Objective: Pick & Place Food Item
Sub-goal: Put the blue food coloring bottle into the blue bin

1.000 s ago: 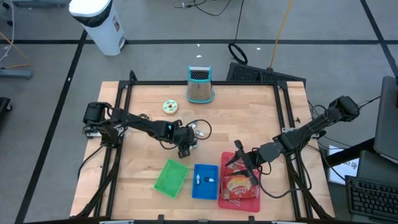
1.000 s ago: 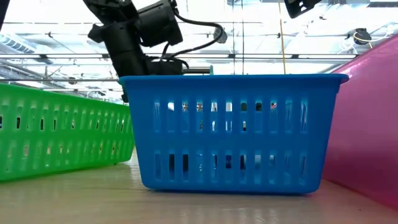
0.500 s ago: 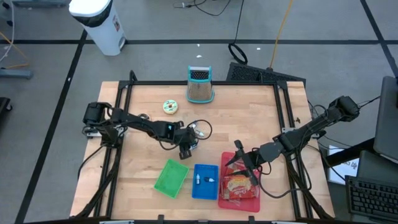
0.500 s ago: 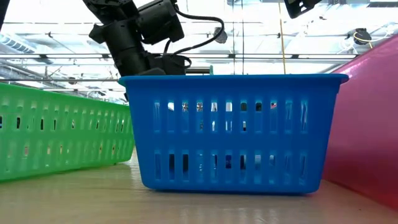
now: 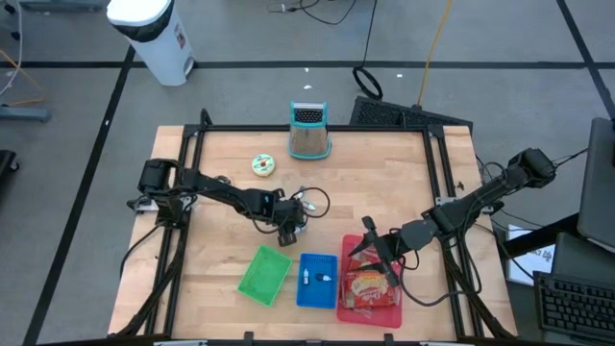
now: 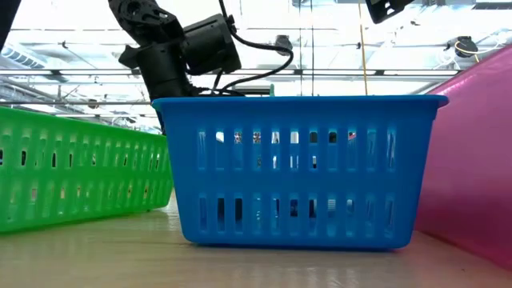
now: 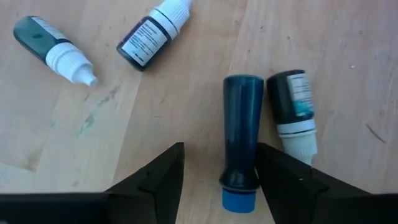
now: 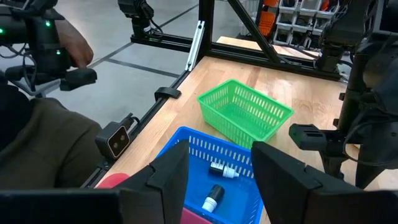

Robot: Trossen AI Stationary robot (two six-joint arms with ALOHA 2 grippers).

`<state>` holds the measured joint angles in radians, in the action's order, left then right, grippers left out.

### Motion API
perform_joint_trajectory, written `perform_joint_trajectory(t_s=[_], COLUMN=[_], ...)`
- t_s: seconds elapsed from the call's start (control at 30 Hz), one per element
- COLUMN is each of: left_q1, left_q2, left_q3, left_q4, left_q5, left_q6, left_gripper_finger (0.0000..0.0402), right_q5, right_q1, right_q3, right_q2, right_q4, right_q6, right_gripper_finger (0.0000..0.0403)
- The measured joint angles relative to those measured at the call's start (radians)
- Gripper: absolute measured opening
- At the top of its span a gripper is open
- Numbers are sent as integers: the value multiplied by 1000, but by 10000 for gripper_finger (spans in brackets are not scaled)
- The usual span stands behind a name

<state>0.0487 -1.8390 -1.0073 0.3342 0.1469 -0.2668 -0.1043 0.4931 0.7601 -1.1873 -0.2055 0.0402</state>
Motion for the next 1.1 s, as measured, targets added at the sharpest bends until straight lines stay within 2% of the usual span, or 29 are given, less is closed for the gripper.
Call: perform_joint_trajectory(t_s=[0.2, 0.47, 0.6, 0.73, 0.87, 1.0, 1.1], left_q1=[-3, -2, -7, -3, 11, 72, 127], left_q2=[4, 7, 43, 125, 199, 252, 260], left_q3=[1, 2, 8, 6, 6, 4, -2], left_q4=[0, 2, 22, 30, 24, -23, -48], left_q5=[0, -5, 58, 132, 163, 188, 244], left_q6=[28, 66, 81, 82, 79, 94, 110], left_gripper_finger=[177, 82, 48, 36, 41, 39, 34], right_q5=[0, 0, 0, -4, -11, -120, -145], right_q1=[0, 0, 0, -1, -5, -15, -41], right_q3=[0, 0, 0, 0, -16, -73, -121], right_q2=[0, 0, 0, 0, 0, -14, -35], right_q4=[-1, -1, 0, 0, -27, -128, -231], right_q6=[-1, -1, 0, -1, 0, 19, 26], right_gripper_finger=[162, 162, 162, 162, 162, 162, 162])
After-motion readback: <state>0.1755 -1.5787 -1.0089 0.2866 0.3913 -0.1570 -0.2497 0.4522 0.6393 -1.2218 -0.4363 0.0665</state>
